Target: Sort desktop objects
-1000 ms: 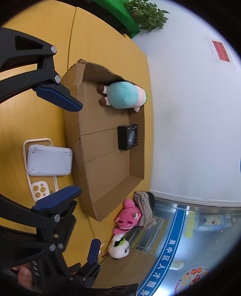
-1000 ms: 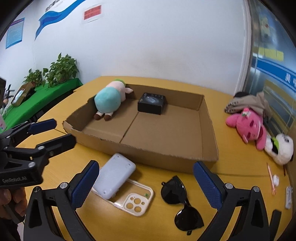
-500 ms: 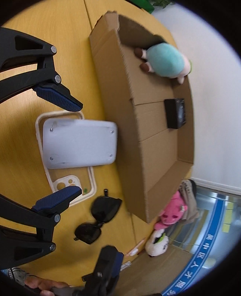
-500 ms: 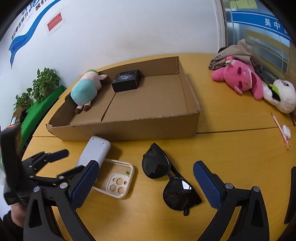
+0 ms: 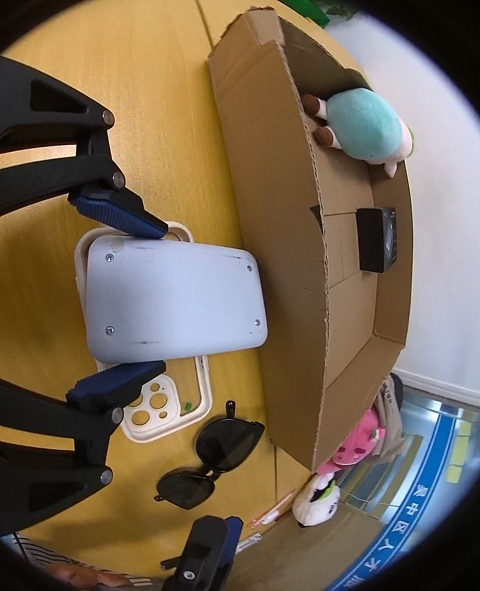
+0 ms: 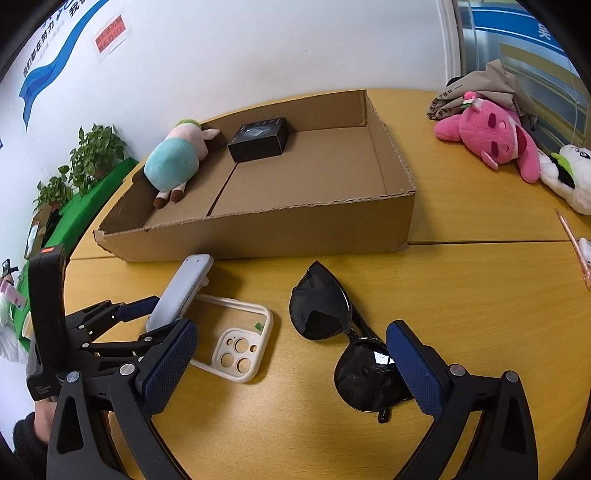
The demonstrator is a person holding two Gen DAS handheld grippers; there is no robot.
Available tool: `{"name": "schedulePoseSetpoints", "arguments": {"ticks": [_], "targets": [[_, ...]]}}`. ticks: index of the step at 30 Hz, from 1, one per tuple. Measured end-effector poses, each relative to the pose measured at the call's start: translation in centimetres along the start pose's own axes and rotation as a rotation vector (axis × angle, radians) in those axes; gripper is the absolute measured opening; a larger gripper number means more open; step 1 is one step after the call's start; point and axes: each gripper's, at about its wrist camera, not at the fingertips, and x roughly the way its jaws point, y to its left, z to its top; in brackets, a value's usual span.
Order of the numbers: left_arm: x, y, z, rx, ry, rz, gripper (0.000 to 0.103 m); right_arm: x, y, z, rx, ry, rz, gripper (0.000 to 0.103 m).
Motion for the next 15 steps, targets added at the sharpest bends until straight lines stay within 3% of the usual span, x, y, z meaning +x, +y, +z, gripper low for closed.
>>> {"name": "schedulePoseSetpoints", "arguments": {"ticks": [9,15], "targets": [[-3.7,-0.6,0.1,0.036,-0.073,-0.009,0.065,0.1,0.3,0.2,-0.013,0.005,0.000,0.103],[-5.7,-0.8,-2.0,0.077,-0.074,-0.013,0.065,0.5,1.3,-0.1,-0.031,0.034,0.006,0.103]]}}
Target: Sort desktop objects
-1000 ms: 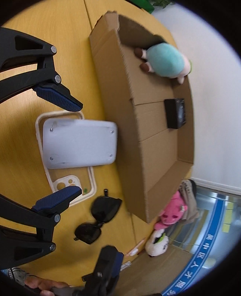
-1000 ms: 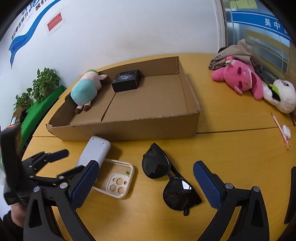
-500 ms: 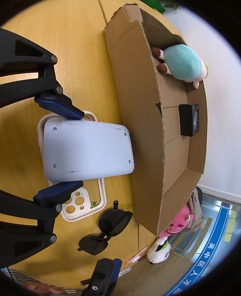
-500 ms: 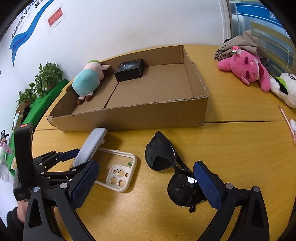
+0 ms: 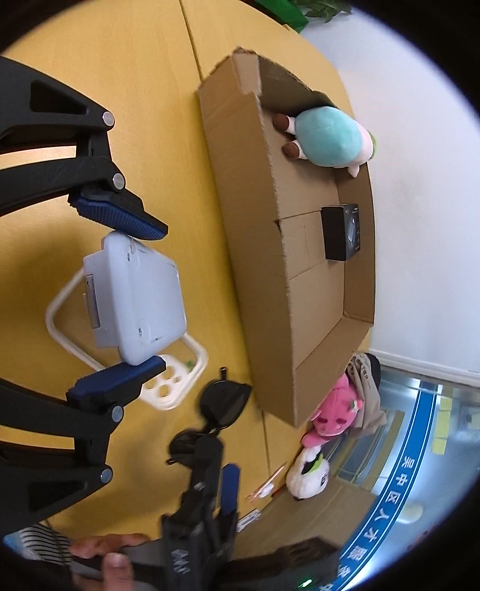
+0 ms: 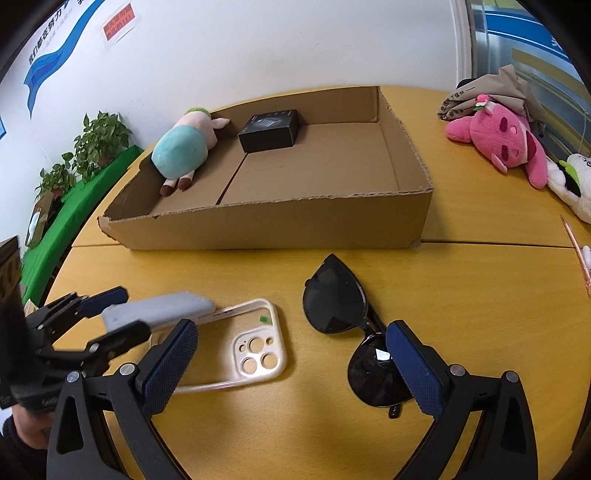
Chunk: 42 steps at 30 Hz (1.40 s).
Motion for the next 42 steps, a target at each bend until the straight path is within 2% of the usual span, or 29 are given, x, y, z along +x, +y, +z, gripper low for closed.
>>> {"name": "schedulePoseSetpoints", "arguments": {"ticks": [2,3,4,5,12,14,16,19,21,31,42], "targets": [[-0.4,0.3,-0.9,-0.011,0.008,-0.005,0.064,0.2,0.6,-0.1,-0.012,0.012,0.002,0.103],[-0.7,0.5,-1.3,-0.017,0.010,-0.020,0.043,0.2,0.9,-0.2,-0.019,0.016,0.002,0.103],[-0.9,0.7,-1.7,-0.028,0.017,-0.049,0.010,0.2,1.3,-0.3,-0.028,0.020,0.001,0.103],[-1.1,0.9,-2.0,-0.038,0.019,-0.062,0.005,0.2,1.7,-0.4,-0.035,0.021,0.001,0.103],[-0.8,1.5,-3.2,-0.050,0.046,-0.050,0.008,0.0,4.4,-1.5,-0.097,0.039,-0.001,0.103],[-0.8,1.4,-3.4,-0.050,0.048,-0.046,0.016,-0.1,4.8,-1.7,-0.107,0.042,0.000,0.103],[-0.8,1.2,-3.5,-0.042,0.051,-0.034,0.041,-0.1,5.1,-1.9,-0.105,0.045,0.005,0.103],[-1.0,0.7,-3.6,-0.017,0.040,-0.038,0.055,-0.1,5.2,-2.0,-0.094,0.053,0.019,0.103],[-1.0,0.2,-3.5,-0.001,0.036,-0.046,0.058,0.0,5.3,-2.3,-0.091,0.059,0.023,0.103],[-0.1,-1.0,-3.6,0.017,0.068,-0.077,0.058,0.4,4.2,-3.5,-0.040,0.098,0.037,0.103],[0.6,-0.4,-3.2,-0.020,0.072,-0.130,0.058,1.5,4.3,-4.2,-0.028,0.134,0.051,0.103]]}}
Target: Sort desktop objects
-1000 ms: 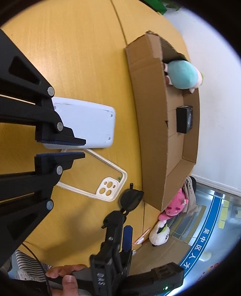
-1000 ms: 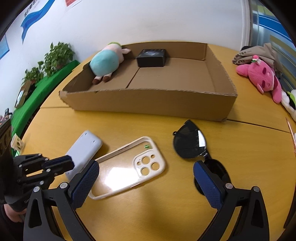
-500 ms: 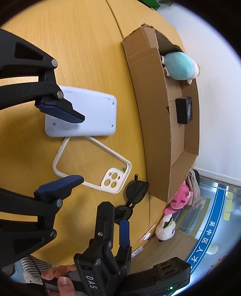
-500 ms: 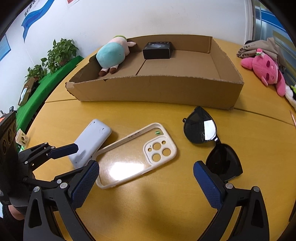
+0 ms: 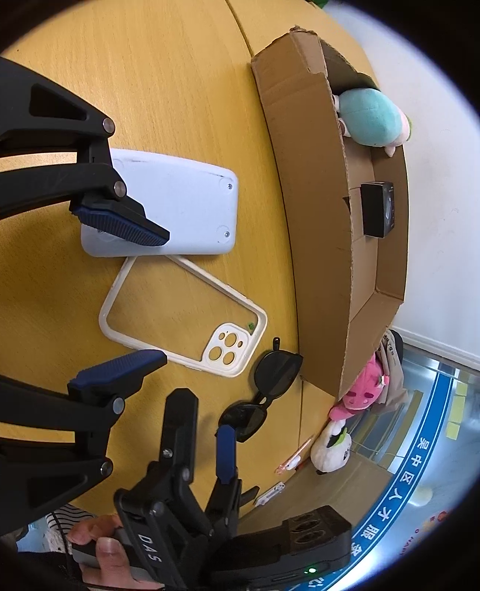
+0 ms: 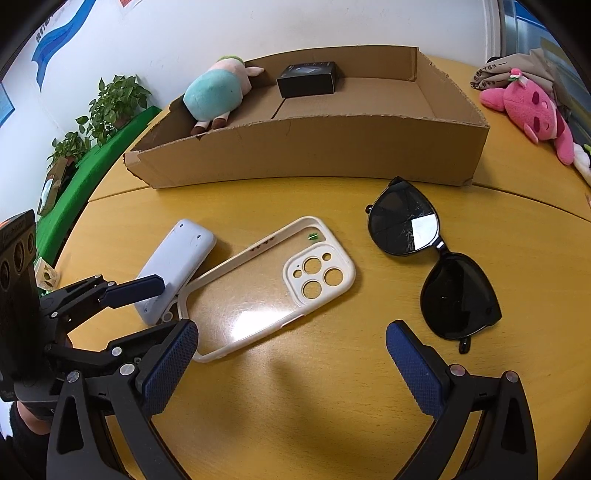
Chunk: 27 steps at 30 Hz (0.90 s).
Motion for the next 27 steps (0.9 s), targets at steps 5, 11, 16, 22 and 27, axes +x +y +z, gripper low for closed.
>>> {"name": "schedulePoseSetpoints", "arguments": {"ticks": [5,11,16,22,27], "targets": [[0.0,0.5,0.2,-0.008,0.000,-0.018,0.058,0.6,0.2,-0.1,-0.005,0.015,0.000,0.103],[-0.2,1.2,0.3,-0.016,-0.001,-0.035,0.061,1.1,-0.2,0.0,0.011,0.027,0.001,0.103],[-0.6,2.3,0.2,-0.052,-0.007,-0.069,0.061,1.0,0.1,-0.2,0.011,0.021,0.022,0.103],[-0.9,3.7,0.2,-0.086,-0.009,-0.136,0.061,2.0,-0.5,-0.6,0.054,0.023,0.077,0.103],[-0.8,4.4,0.6,-0.078,0.008,-0.177,0.061,3.1,-0.6,-0.4,0.087,0.041,0.117,0.103]]}}
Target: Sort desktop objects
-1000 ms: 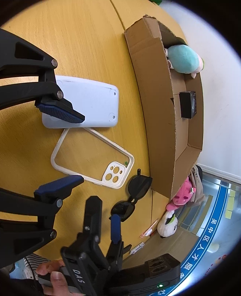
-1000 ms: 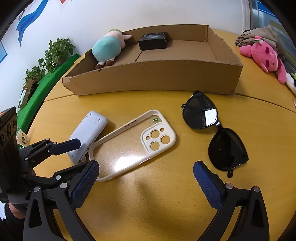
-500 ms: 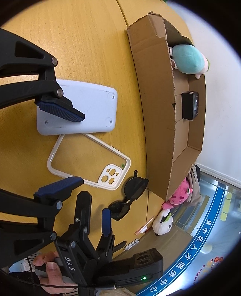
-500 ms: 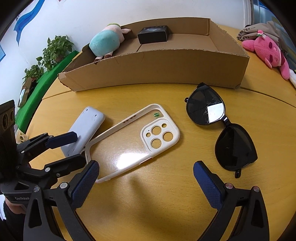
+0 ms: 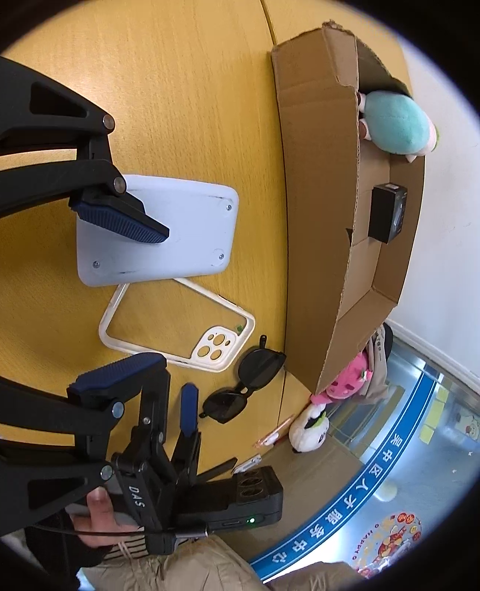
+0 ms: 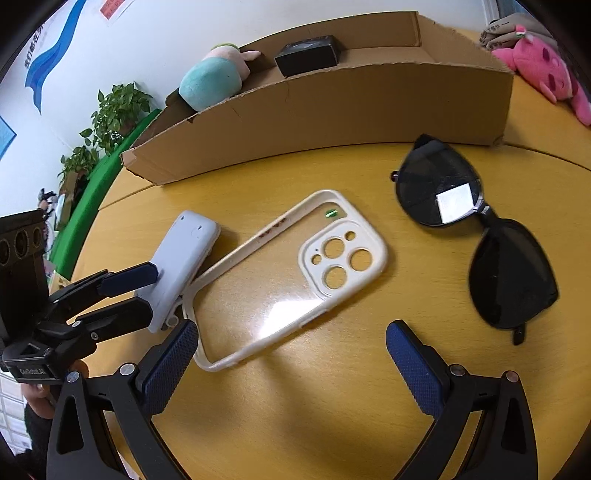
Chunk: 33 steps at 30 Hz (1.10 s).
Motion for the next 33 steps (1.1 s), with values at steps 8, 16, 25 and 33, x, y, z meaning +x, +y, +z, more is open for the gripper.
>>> {"name": "schedulePoseSetpoints", "arguments": {"ticks": [8,16,25,33], "targets": [[-1.4,3.0,-0.4,-0.055,0.019,0.096,0.061,0.7,0.6,0.5,-0.029,-0.019,-0.009,0.103],[-0.5,2.6,-2.4,-0.054,0.060,0.115,0.066,0.5,-0.5,2.2,-0.088,-0.064,-0.245,0.099],[-0.4,2.8,-2.1,-0.064,0.044,0.133,0.061,-1.1,1.8,3.2,-0.026,-0.055,0.103,0.099],[-3.3,4.1,-3.9,-0.139,0.008,0.114,0.022,3.5,6.8,4.1,-0.056,0.047,0.250,0.099]]}}
